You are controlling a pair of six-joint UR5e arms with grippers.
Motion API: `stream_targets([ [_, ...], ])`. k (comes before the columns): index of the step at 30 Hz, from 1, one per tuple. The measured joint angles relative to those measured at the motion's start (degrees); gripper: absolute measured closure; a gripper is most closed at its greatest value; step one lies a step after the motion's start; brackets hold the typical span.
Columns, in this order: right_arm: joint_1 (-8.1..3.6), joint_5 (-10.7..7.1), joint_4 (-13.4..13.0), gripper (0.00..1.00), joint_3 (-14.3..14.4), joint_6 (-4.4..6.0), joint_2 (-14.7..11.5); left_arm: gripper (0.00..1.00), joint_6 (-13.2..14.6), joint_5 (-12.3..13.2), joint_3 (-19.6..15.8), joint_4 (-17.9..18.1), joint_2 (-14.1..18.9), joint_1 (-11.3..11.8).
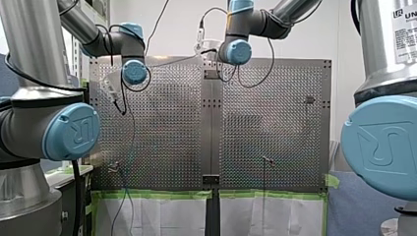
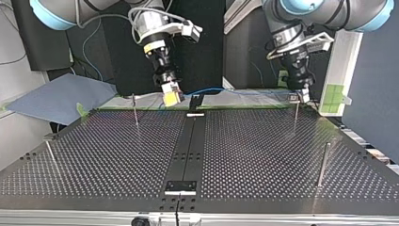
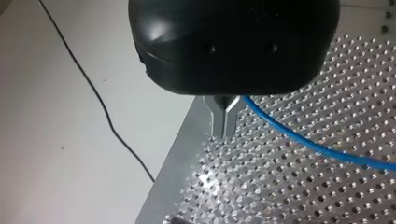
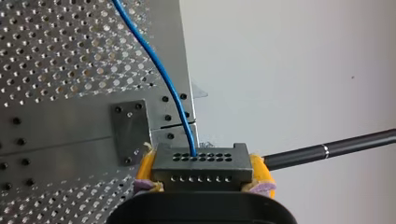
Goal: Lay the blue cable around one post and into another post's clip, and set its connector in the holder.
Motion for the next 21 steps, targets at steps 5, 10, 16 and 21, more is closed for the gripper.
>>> stream_targets([
  [5,0.05,-0.82,-0.07,1.00,-0.97,0.00,0.52,0.99,-0.11,-0.01,1.96,-1.47,0.37,1.07],
  [10,0.36,-1.25,0.37,1.00,-2.60,-0.10,2.38,0.99,-0.08,-0.01,4.11,-3.41,0.59,2.00],
  [16,0.86,-1.44,0.60,1.00,-4.20,-0.48,3.43,0.97,0.05,0.06,6.99,-5.67,0.62,3.42],
  [21,1.12,-1.52,1.25,1.00,-5.52,-0.52,3.53,0.95,0.29,0.60,9.49,-6.71,0.64,4.54],
])
